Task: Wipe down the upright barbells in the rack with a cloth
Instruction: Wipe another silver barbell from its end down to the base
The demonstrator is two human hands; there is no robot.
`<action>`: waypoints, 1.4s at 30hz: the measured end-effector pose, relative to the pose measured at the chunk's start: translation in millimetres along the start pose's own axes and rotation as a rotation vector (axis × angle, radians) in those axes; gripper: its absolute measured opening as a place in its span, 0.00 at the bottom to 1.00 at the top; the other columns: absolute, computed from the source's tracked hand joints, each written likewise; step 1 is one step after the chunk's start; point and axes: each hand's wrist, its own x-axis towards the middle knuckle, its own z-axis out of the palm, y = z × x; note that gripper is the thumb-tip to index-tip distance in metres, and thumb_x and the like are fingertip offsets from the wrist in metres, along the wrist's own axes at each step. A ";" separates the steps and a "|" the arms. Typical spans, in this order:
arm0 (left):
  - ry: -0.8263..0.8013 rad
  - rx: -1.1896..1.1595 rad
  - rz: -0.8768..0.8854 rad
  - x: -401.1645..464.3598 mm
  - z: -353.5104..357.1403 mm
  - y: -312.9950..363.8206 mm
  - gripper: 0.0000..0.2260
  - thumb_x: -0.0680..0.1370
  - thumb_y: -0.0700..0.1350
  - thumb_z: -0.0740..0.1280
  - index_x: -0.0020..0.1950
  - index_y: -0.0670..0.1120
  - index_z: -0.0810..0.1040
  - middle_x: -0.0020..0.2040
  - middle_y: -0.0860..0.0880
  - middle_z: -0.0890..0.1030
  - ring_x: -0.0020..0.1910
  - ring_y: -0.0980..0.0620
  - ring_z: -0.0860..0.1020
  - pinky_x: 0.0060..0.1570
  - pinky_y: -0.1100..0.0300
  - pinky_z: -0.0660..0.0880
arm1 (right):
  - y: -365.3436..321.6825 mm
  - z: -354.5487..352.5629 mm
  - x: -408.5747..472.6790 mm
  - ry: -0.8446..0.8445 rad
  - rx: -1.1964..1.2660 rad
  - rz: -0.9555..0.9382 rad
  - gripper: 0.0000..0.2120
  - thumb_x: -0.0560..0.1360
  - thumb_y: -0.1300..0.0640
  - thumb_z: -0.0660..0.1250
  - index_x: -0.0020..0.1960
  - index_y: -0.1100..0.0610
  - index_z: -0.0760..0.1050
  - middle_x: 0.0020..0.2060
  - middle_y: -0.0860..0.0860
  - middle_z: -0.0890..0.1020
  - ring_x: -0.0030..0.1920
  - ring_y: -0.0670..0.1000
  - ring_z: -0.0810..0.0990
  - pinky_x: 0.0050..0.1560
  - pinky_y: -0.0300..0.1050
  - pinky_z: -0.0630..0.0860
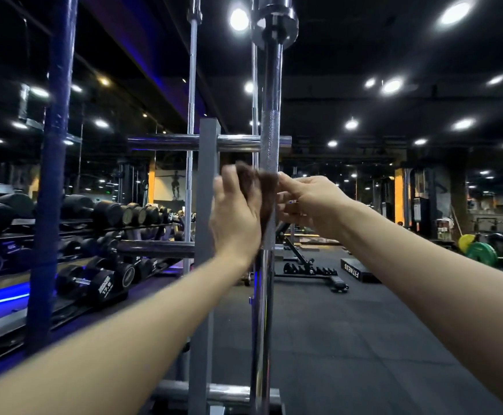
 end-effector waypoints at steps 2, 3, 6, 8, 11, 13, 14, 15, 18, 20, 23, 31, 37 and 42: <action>-0.073 0.083 0.092 -41.9 3.5 -3.2 0.13 0.77 0.60 0.50 0.53 0.52 0.59 0.49 0.46 0.69 0.42 0.42 0.75 0.33 0.46 0.75 | 5.1 0.1 -0.7 0.038 -0.028 -0.036 0.12 0.78 0.53 0.65 0.41 0.59 0.78 0.31 0.52 0.77 0.28 0.46 0.75 0.31 0.40 0.75; -0.113 0.125 0.124 -55.8 3.3 -4.3 0.15 0.76 0.61 0.49 0.53 0.52 0.59 0.49 0.45 0.70 0.43 0.42 0.75 0.31 0.48 0.74 | 7.2 0.1 -1.4 0.059 -0.012 -0.051 0.11 0.77 0.54 0.66 0.41 0.60 0.79 0.31 0.52 0.78 0.28 0.47 0.75 0.30 0.41 0.74; -0.117 0.158 0.092 -52.7 -0.8 -7.3 0.17 0.75 0.63 0.47 0.53 0.52 0.60 0.51 0.45 0.70 0.44 0.41 0.75 0.33 0.47 0.75 | 7.9 3.0 -5.0 0.079 0.011 -0.058 0.10 0.77 0.55 0.67 0.41 0.60 0.79 0.31 0.51 0.78 0.28 0.46 0.75 0.29 0.38 0.75; -0.085 0.128 0.072 -29.5 -4.4 -2.2 0.17 0.76 0.62 0.49 0.55 0.51 0.62 0.52 0.44 0.69 0.46 0.41 0.76 0.39 0.46 0.77 | 3.5 5.7 -6.5 0.068 -0.006 -0.040 0.10 0.78 0.54 0.66 0.41 0.59 0.78 0.32 0.51 0.78 0.31 0.47 0.76 0.31 0.40 0.77; -0.024 0.147 0.049 7.9 3.1 9.8 0.16 0.80 0.56 0.55 0.60 0.46 0.65 0.54 0.44 0.69 0.50 0.42 0.75 0.42 0.51 0.72 | -1.3 3.4 -1.8 0.102 0.086 0.005 0.14 0.79 0.51 0.64 0.39 0.58 0.76 0.30 0.52 0.77 0.30 0.50 0.77 0.26 0.40 0.78; -0.021 0.159 0.110 6.7 8.4 11.5 0.14 0.79 0.58 0.53 0.57 0.50 0.60 0.52 0.44 0.69 0.49 0.41 0.75 0.38 0.52 0.70 | -2.5 -1.3 1.2 0.103 0.133 0.023 0.14 0.79 0.50 0.63 0.40 0.57 0.77 0.28 0.50 0.77 0.28 0.48 0.77 0.25 0.38 0.76; -0.039 0.161 0.134 -1.9 9.1 7.4 0.14 0.78 0.59 0.52 0.55 0.51 0.59 0.52 0.43 0.69 0.47 0.41 0.75 0.37 0.51 0.72 | -0.1 -3.0 1.9 0.089 0.131 0.024 0.13 0.79 0.50 0.63 0.41 0.57 0.78 0.27 0.48 0.78 0.28 0.47 0.77 0.26 0.37 0.77; -0.060 0.165 0.159 -15.7 9.0 0.9 0.14 0.77 0.60 0.50 0.53 0.51 0.58 0.52 0.43 0.70 0.46 0.40 0.75 0.35 0.50 0.73 | 3.7 -5.1 2.5 0.072 0.124 0.020 0.12 0.79 0.50 0.63 0.42 0.57 0.78 0.26 0.48 0.79 0.29 0.46 0.77 0.28 0.37 0.78; -0.151 0.164 0.183 -58.9 -2.2 -14.6 0.14 0.75 0.61 0.49 0.52 0.52 0.60 0.49 0.44 0.69 0.42 0.40 0.75 0.32 0.47 0.75 | 12.7 -7.7 -1.4 0.025 0.141 0.029 0.11 0.79 0.51 0.64 0.42 0.57 0.78 0.26 0.47 0.81 0.29 0.46 0.79 0.32 0.39 0.79; -0.173 0.161 0.184 -55.5 -7.4 -16.9 0.15 0.75 0.62 0.50 0.51 0.52 0.60 0.49 0.45 0.69 0.42 0.41 0.75 0.35 0.46 0.76 | 18.1 -6.2 -4.8 0.011 0.141 0.036 0.12 0.79 0.51 0.64 0.43 0.57 0.79 0.27 0.48 0.81 0.28 0.45 0.79 0.31 0.38 0.78; -0.107 0.128 0.171 -14.0 -5.2 -4.6 0.15 0.77 0.59 0.55 0.55 0.50 0.62 0.50 0.46 0.68 0.46 0.42 0.75 0.40 0.48 0.76 | 17.3 -2.7 -5.0 0.045 0.128 0.053 0.14 0.79 0.49 0.62 0.43 0.57 0.78 0.28 0.50 0.80 0.30 0.47 0.78 0.30 0.38 0.78; -0.111 0.149 0.221 -42.6 6.7 -15.6 0.14 0.75 0.60 0.53 0.53 0.51 0.62 0.49 0.44 0.70 0.45 0.45 0.73 0.37 0.46 0.76 | 20.8 -7.1 0.4 0.015 0.175 0.054 0.10 0.79 0.51 0.63 0.44 0.54 0.79 0.35 0.49 0.81 0.35 0.47 0.78 0.35 0.39 0.78; -0.199 0.173 0.224 -65.4 -11.3 -18.1 0.14 0.75 0.60 0.55 0.53 0.52 0.64 0.49 0.45 0.70 0.47 0.43 0.73 0.40 0.45 0.76 | 28.7 -1.2 -8.9 0.023 0.157 0.061 0.05 0.77 0.54 0.67 0.47 0.55 0.80 0.31 0.48 0.81 0.31 0.46 0.79 0.35 0.40 0.79; -0.068 0.273 0.193 -6.8 7.9 8.0 0.15 0.77 0.54 0.61 0.57 0.45 0.70 0.51 0.45 0.68 0.50 0.45 0.71 0.41 0.50 0.72 | 27.8 -7.1 -4.4 0.021 0.213 0.098 0.15 0.79 0.46 0.61 0.42 0.56 0.77 0.37 0.53 0.79 0.37 0.52 0.78 0.44 0.47 0.81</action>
